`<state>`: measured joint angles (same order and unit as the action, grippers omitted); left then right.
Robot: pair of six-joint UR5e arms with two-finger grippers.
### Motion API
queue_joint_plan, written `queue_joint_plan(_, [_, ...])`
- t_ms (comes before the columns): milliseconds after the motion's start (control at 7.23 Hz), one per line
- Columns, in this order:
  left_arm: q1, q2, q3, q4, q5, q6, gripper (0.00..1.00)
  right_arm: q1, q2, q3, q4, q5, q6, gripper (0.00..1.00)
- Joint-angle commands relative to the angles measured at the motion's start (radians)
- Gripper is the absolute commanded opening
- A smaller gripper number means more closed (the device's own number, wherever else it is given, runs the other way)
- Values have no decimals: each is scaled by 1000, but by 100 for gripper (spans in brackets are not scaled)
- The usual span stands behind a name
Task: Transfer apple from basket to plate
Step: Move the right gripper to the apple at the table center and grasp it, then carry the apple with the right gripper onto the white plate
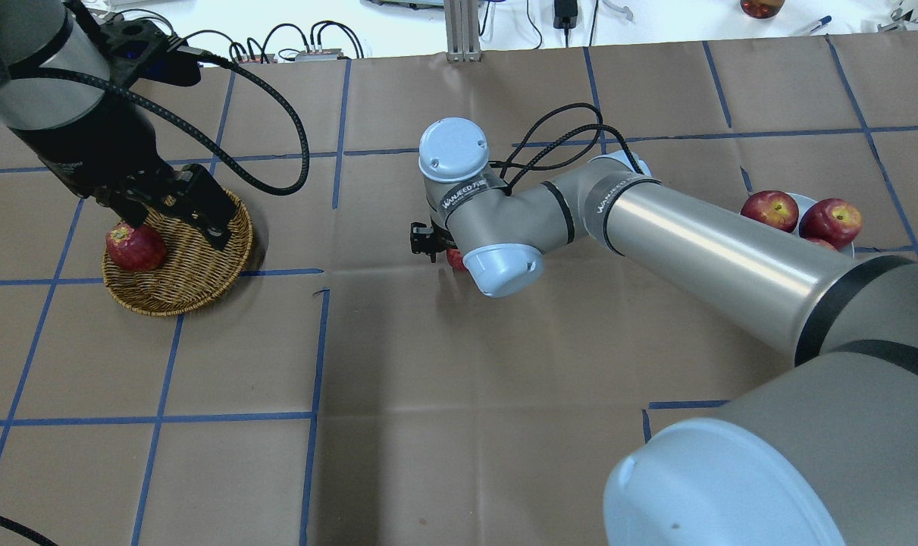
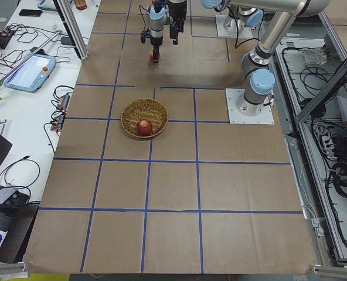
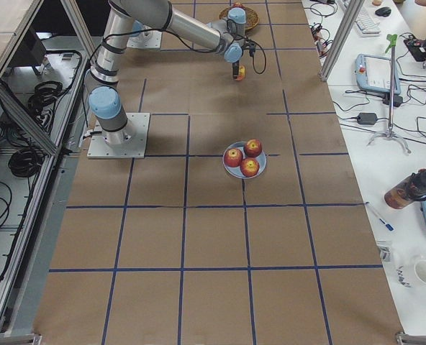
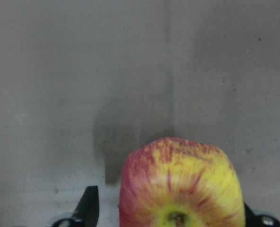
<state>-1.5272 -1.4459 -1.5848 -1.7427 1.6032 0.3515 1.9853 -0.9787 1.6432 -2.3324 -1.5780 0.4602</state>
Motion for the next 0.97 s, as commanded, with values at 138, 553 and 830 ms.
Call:
queue_joint_plan(138, [-1,-2,-3,8,24,0,99,-19,-18,-9,-2,1,-9,47])
queue_joint_plan(553, [-1,-8,3,9,24,0,99,-213,-247,3,265,9,-227,46])
queue_joint_plan(830, [4,-10,31,9,21,0,99,-441,-366,61,363,12,-529,46])
